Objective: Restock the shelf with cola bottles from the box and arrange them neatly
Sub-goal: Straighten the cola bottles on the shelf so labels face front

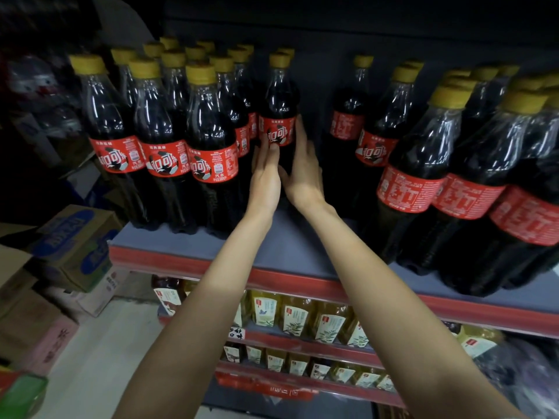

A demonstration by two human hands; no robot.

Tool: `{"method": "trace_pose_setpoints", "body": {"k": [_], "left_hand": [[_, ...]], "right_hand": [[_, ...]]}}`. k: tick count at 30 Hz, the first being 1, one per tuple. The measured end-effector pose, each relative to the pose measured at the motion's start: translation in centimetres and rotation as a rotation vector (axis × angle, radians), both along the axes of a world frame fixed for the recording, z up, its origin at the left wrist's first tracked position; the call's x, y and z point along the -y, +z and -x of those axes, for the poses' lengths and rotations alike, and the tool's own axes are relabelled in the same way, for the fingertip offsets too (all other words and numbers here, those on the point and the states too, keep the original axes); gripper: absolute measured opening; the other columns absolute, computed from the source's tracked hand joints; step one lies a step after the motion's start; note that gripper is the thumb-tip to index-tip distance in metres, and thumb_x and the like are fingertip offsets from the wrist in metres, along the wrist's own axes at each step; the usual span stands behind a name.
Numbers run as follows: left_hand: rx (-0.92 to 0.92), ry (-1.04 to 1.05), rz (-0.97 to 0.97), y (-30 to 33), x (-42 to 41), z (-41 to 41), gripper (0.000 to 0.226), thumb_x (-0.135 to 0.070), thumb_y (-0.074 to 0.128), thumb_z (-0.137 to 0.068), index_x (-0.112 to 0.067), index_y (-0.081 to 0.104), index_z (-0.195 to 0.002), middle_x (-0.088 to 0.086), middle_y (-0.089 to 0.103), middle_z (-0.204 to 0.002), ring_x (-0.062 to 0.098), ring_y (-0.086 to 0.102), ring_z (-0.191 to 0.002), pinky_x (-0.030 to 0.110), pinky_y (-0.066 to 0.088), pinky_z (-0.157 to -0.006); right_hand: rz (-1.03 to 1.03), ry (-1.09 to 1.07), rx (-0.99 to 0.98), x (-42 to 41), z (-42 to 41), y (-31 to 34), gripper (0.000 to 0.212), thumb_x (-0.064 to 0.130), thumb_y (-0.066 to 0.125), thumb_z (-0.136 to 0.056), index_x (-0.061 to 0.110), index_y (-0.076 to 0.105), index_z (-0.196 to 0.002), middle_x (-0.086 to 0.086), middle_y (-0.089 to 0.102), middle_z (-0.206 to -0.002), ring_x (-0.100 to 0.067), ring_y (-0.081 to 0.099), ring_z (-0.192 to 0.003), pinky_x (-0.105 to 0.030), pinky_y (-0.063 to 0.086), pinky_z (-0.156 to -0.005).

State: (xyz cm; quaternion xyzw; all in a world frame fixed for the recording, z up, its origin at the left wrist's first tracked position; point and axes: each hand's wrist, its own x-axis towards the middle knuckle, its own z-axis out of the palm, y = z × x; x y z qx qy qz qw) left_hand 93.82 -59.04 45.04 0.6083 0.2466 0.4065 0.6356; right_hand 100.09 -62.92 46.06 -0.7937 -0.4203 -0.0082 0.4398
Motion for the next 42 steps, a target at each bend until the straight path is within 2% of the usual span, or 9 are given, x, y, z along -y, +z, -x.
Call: {"method": "trace_pose_setpoints", "body": {"k": [3,7,11,18,22,25,32,39,42], "left_hand": [[0.012,0.008,-0.006,0.0,1.3,0.8,0.056,-0.048,0.04,-0.091,-0.03,0.037,-0.143,-0.006,0.031,-0.152,0.008,0.028,-0.14,0.041,0.023,-0.118],[0.193,0.005,-0.052,0.3,4.0,2.3,0.024,-0.022,0.044,-0.098,-0.023,0.055,-0.119,-0.009,0.057,-0.123,0.007,0.05,-0.121,0.035,0.038,-0.11],[0.106,-0.267,-0.061,0.8,6.0,2.1,0.024,-0.013,0.038,-0.101,-0.018,0.057,-0.114,-0.002,0.065,-0.11,0.008,0.063,-0.103,0.028,0.047,-0.096],[-0.102,-0.608,-0.098,0.2,10.3,0.5,0.032,-0.03,0.023,-0.104,-0.041,0.03,-0.133,-0.007,0.049,-0.127,0.006,0.051,-0.116,0.026,0.039,-0.103],[-0.047,-0.503,-0.159,0.1,9.9,1.8,0.03,-0.031,0.032,-0.101,-0.039,0.041,-0.128,-0.019,0.056,-0.118,-0.006,0.059,-0.102,0.013,0.047,-0.09],[0.014,-0.416,-0.18,-1.0,9.0,3.8,0.034,-0.042,0.037,-0.098,-0.038,0.047,-0.129,-0.015,0.054,-0.131,-0.001,0.054,-0.117,0.017,0.047,-0.091],[0.069,-0.093,-0.282,-2.4,6.8,6.3,0.036,-0.049,0.036,-0.094,-0.046,0.048,-0.128,-0.018,0.043,-0.137,0.007,0.04,-0.133,0.045,0.035,-0.112],[-0.017,0.018,-0.246,-2.6,5.5,6.2,0.04,-0.048,0.032,-0.096,-0.041,0.038,-0.135,-0.021,0.032,-0.144,0.0,0.029,-0.138,0.044,0.027,-0.116],[-0.051,0.044,-0.219,-2.4,4.9,5.9,0.041,-0.035,0.028,-0.103,-0.03,0.032,-0.144,-0.014,0.026,-0.151,0.002,0.024,-0.14,0.044,0.023,-0.118]], "right_hand": [[-0.088,0.04,0.056,2.0,1.3,0.0,0.072,0.002,0.054,-0.091,0.021,0.022,-0.152,-0.015,0.035,-0.145,-0.03,0.05,-0.122,-0.034,0.042,-0.096],[-0.309,0.093,0.171,7.9,3.8,-1.0,0.045,-0.005,0.052,-0.09,0.007,0.053,-0.133,-0.009,0.052,-0.131,-0.016,0.052,-0.121,-0.029,0.046,-0.101],[-0.528,-0.064,0.318,14.1,5.0,-3.1,0.026,-0.005,0.051,-0.092,-0.002,0.065,-0.114,-0.011,0.064,-0.11,-0.016,0.059,-0.107,-0.031,0.049,-0.093],[-0.416,-0.409,0.225,16.8,4.2,-5.2,0.061,0.01,0.059,-0.091,0.007,0.032,-0.146,-0.015,0.035,-0.141,-0.024,0.038,-0.131,-0.037,0.042,-0.103],[-0.364,-0.277,0.173,16.6,4.1,-4.5,0.085,0.013,0.07,-0.085,0.001,0.017,-0.15,-0.019,0.027,-0.149,-0.019,0.027,-0.139,-0.008,0.023,-0.108],[-0.341,-0.136,0.085,15.2,3.5,-3.6,0.099,0.013,0.078,-0.079,-0.001,0.011,-0.151,-0.013,0.03,-0.147,-0.005,0.026,-0.135,-0.002,0.018,-0.105],[-0.322,0.277,-0.206,9.0,0.7,-2.0,0.103,0.004,0.08,-0.071,0.02,0.013,-0.147,-0.008,0.039,-0.147,-0.015,0.042,-0.135,-0.039,0.034,-0.114],[-0.308,0.294,-0.255,4.5,0.2,-2.2,0.09,0.006,0.082,-0.072,0.013,0.026,-0.142,0.012,0.05,-0.125,0.015,0.048,-0.112,-0.004,0.033,-0.096],[-0.293,0.271,-0.197,3.8,0.1,-2.0,0.091,0.016,0.085,-0.07,0.016,0.031,-0.143,0.007,0.054,-0.129,0.002,0.049,-0.118,-0.002,0.033,-0.094]]}}
